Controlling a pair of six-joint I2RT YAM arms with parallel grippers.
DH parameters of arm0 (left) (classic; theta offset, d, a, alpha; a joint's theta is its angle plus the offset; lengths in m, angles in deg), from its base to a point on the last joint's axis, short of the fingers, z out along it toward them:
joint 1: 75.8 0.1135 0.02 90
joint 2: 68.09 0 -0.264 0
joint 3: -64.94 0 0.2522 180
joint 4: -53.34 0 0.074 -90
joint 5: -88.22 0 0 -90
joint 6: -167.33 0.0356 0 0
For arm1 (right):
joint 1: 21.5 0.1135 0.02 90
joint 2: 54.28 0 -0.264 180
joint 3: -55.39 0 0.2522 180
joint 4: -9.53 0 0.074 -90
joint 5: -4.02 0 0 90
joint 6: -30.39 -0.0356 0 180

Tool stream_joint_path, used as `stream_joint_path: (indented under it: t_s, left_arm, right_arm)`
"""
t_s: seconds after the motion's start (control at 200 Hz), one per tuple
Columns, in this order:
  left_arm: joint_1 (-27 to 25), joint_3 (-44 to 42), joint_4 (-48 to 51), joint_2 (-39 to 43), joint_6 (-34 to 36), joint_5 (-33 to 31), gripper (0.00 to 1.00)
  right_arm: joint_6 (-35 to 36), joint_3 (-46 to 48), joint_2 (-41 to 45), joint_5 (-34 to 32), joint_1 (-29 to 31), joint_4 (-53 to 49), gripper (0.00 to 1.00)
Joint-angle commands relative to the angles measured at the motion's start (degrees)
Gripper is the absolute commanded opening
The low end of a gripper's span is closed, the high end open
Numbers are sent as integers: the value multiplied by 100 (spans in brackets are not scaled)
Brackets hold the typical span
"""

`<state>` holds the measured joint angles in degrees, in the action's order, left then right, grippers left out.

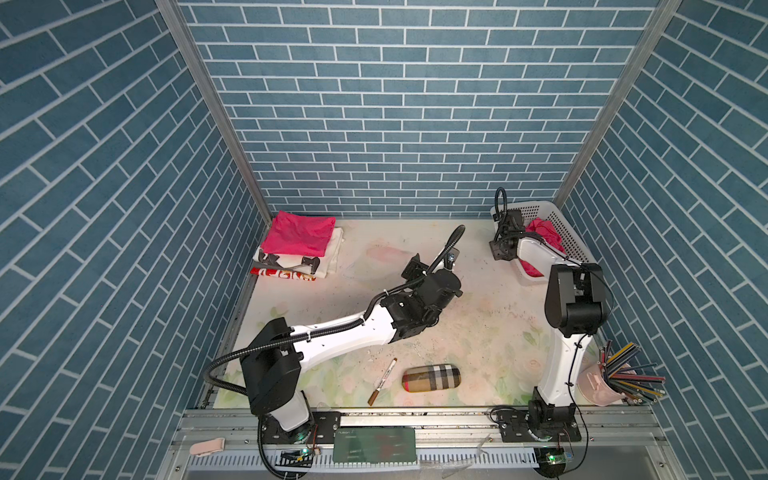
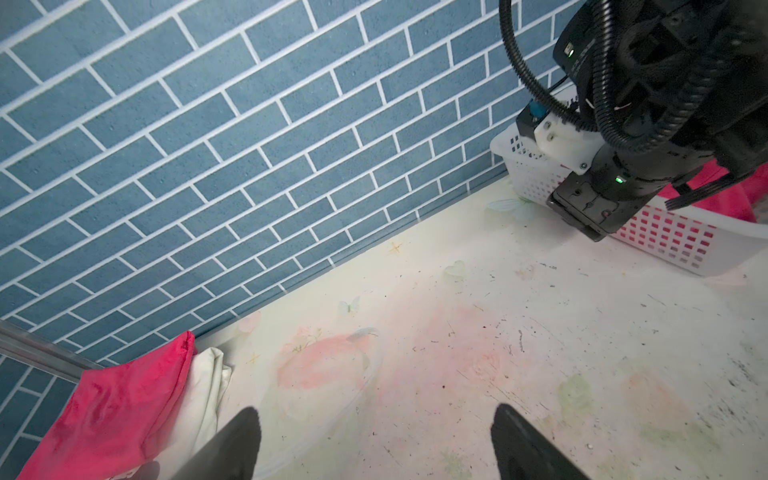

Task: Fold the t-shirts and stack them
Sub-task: 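Grasp the pink t-shirt in the basket with the right gripper while the left arm approaches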

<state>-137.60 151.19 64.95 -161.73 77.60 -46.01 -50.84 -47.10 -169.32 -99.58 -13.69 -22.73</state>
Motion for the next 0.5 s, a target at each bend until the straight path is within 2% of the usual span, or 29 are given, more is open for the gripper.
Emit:
stream_joint_path:
  t_s: [0.0,0.06,0.12,0.23,0.405,0.495]
  left_arm:
    - [14,278,-213,-231,-107,365,88]
    - [62,520,-185,-392,-341,639,89]
    - [63,712,-287,-568,-438,798,88]
    - [61,1102,-428,-925,-563,1016,88]
    - [65,2091,-188,-1647,-1022,1796,88]
    - [59,2374,-36,-1920,-1182,2095,89]
  right_arm:
    - [-1124,426,1397,1139,-102,477,78]
    - [-1567,969,1882,1482,-280,1171,87]
    - [-1857,1126,2064,1350,-507,1373,95]
    - [-2119,504,1540,835,-1005,631,96]
    - [-2492,-210,446,1238,-1522,-107,97]
    - [-2400,-182,242,1050,-1571,-5,97]
